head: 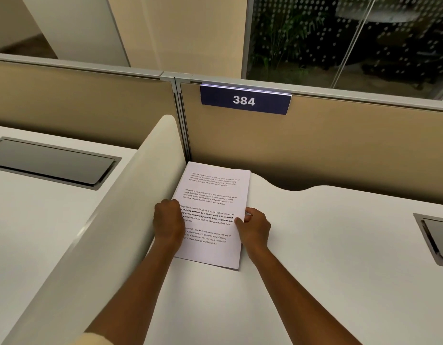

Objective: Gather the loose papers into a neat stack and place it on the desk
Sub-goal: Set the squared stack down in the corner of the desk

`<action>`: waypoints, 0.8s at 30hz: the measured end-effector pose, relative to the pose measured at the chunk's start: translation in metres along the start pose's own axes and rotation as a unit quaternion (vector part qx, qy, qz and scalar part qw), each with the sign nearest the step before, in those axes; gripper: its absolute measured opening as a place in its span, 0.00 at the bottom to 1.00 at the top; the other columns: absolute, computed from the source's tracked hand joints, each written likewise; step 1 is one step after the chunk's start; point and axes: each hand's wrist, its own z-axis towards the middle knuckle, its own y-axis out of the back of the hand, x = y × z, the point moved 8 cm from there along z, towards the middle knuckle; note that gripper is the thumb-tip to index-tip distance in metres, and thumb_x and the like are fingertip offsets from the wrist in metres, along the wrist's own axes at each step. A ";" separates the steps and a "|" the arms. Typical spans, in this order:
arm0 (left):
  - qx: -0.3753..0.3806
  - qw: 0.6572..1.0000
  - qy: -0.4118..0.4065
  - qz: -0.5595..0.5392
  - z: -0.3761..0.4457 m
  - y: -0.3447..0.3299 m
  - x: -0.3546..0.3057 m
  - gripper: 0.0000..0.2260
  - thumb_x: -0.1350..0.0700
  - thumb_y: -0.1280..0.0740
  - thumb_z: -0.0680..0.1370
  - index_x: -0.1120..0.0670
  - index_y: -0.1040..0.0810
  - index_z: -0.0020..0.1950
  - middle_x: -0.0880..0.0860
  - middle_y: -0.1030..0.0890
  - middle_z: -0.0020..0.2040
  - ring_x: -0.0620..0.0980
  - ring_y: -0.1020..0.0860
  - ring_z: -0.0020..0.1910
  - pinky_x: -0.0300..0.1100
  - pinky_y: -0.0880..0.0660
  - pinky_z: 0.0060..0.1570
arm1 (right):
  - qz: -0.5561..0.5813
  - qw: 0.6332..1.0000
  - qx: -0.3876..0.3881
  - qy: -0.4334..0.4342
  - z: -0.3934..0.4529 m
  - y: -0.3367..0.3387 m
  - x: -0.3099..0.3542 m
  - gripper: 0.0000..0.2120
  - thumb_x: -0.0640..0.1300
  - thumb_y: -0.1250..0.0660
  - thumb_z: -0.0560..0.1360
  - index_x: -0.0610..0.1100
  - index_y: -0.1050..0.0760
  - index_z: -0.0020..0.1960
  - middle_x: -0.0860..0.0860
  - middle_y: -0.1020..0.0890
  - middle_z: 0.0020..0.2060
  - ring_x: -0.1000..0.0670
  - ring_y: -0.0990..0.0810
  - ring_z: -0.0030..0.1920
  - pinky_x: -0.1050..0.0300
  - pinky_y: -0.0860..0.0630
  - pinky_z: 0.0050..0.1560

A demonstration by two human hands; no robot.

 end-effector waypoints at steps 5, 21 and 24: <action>0.011 1.000 -0.008 0.025 0.002 -0.001 -0.001 0.12 0.73 0.43 0.73 0.67 0.22 0.48 0.65 0.20 0.50 0.64 0.23 0.51 0.52 0.25 0.45 | -0.039 0.999 -0.004 0.018 -0.001 -0.005 0.002 0.14 0.43 0.29 0.74 0.42 0.21 0.58 0.44 0.19 0.54 0.45 0.19 0.51 0.53 0.20 0.53; 0.028 0.999 0.002 0.039 0.002 -0.003 -0.003 0.09 0.71 0.41 0.73 0.65 0.22 0.45 0.64 0.18 0.48 0.64 0.20 0.46 0.49 0.25 0.41 | -0.139 0.989 0.010 0.039 -0.004 -0.011 0.006 0.25 0.45 0.33 0.77 0.39 0.33 0.71 0.44 0.31 0.65 0.45 0.29 0.65 0.57 0.29 0.64; 0.031 0.998 -0.002 0.047 0.000 -0.004 -0.003 0.09 0.71 0.42 0.73 0.64 0.22 0.45 0.63 0.18 0.47 0.63 0.20 0.46 0.50 0.25 0.41 | -0.137 0.990 0.005 0.031 -0.004 -0.013 0.004 0.29 0.46 0.33 0.77 0.40 0.38 0.74 0.44 0.33 0.67 0.45 0.30 0.67 0.57 0.29 0.65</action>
